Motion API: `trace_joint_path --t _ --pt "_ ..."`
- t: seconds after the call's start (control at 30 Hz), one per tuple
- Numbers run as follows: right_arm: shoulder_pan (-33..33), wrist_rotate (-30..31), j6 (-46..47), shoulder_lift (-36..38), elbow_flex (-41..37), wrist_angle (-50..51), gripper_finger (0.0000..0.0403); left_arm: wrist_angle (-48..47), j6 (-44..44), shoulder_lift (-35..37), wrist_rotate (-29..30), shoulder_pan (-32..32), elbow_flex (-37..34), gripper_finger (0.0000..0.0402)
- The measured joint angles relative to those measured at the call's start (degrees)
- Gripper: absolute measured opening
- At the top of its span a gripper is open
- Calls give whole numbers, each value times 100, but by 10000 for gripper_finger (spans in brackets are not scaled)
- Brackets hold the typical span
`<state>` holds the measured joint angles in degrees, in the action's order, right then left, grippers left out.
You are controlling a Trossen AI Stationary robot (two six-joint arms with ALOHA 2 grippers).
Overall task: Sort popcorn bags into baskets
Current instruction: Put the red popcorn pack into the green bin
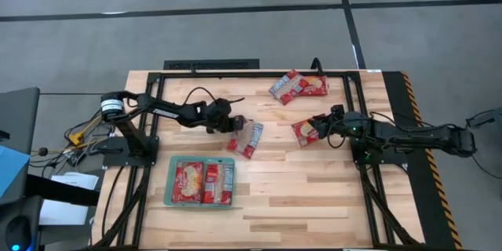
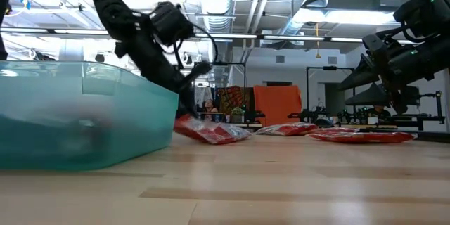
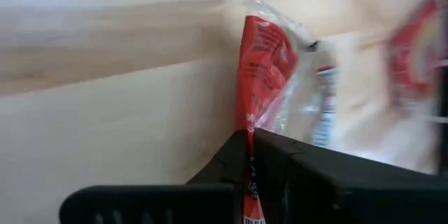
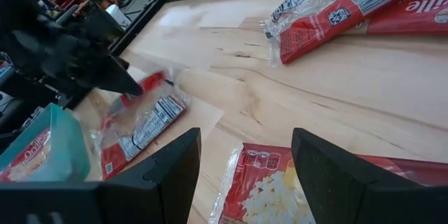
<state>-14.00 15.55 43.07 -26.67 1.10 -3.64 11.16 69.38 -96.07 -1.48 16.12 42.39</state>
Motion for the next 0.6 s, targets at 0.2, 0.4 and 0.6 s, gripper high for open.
trace_joint_path --t 0.2,0.4,0.6 --pt "0 20 0 1 0 20 249 59 219 701 132 -89 2 0" --pt "0 20 0 1 0 35 249 -41 531 1523 238 -435 20 0" --pt "2 21 0 1 0 84 249 -719 984 2334 591 -1111 21 0"
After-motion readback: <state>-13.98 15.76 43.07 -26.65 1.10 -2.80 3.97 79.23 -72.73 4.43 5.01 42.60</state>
